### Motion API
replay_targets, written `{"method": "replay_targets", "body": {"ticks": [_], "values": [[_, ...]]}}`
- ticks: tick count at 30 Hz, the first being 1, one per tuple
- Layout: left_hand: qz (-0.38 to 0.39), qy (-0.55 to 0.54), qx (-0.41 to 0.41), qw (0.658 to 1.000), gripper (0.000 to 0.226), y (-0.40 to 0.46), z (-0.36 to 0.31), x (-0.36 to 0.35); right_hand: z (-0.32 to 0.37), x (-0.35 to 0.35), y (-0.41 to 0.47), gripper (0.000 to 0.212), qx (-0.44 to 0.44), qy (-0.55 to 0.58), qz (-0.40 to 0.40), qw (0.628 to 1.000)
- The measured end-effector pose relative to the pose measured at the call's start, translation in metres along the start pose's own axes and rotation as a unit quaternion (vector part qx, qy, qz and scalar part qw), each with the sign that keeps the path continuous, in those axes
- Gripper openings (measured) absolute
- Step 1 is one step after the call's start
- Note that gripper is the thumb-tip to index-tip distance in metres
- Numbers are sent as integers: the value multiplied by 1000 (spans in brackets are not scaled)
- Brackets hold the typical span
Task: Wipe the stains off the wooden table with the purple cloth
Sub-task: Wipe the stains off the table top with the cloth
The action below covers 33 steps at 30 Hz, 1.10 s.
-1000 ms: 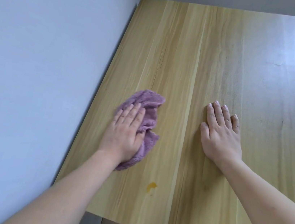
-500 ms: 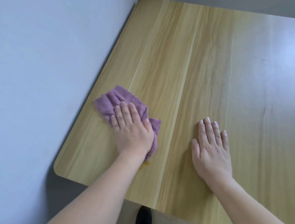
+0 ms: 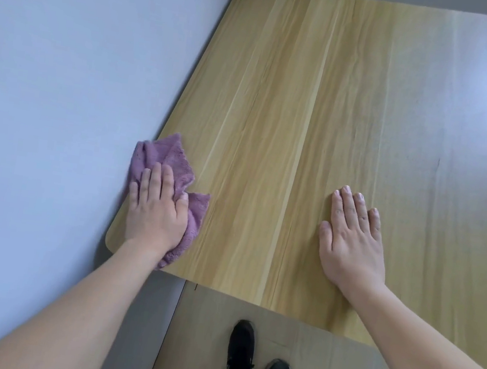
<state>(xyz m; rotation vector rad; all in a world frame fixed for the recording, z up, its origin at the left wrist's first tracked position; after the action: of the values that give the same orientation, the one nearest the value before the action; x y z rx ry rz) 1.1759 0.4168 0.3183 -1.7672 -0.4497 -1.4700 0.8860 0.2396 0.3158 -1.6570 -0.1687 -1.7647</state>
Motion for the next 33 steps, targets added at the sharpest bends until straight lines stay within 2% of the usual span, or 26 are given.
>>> {"method": "replay_targets", "body": {"ticks": [2, 4, 6, 9, 13, 15, 17, 19, 22, 25, 29, 31, 33], "values": [[-4, -51, 63, 997, 70, -5, -19, -2, 2, 0, 1, 60, 0, 2, -3, 1000], [-6, -76, 80, 994, 71, -21, -60, -8, -1, -1, 0, 61, -2, 4, 0, 1000], [-18, -59, 11, 998, 70, -57, -103, -23, 1, -5, -6, 61, 8, -5, -2, 1000], [3, 7, -172, 985, 67, -95, -149, -43, -3, -3, -3, 61, 6, 1, -15, 1000], [40, 101, -333, 937, 68, -77, -104, -31, -2, -1, -1, 60, 4, 3, -19, 1000], [44, 127, -348, 928, 65, -64, -60, -26, -3, -2, -1, 61, 4, 1, -15, 1000], [29, 104, -292, 950, 65, -54, -14, -20, -3, -3, -3, 60, 4, 0, -13, 1000], [5, 47, -191, 980, 68, -52, 20, -15, -2, -4, -3, 61, 5, -1, -16, 1000], [-31, -24, -29, 999, 73, -56, 25, -16, -4, -4, -3, 61, 2, 0, -14, 1000], [-39, -101, 113, 988, 68, -60, 0, -20, -5, -4, -3, 62, 1, -4, -17, 1000], [-26, -204, 269, 941, 69, -63, -37, -17, -3, -5, -3, 65, 3, -1, -21, 1000], [-19, -223, 302, 927, 70, -63, -50, -17, -4, -4, -1, 65, 2, -1, -22, 1000], [-14, -218, 304, 927, 71, -67, -61, -18, -3, -4, -2, 63, 2, -1, -12, 1000]]}}
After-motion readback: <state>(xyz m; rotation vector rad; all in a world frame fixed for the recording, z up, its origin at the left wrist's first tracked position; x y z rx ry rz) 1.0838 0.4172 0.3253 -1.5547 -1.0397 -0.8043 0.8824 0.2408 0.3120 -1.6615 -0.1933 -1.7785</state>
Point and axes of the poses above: each hand's wrist, its own y-axis towards the middle knuckle, its own x-axis out of the back of the hand, z = x × y, the point moved 2 cm from there along y, towards the middle knuckle, and after that the axes turned 13 degrees about z, right-handed, at the moved point
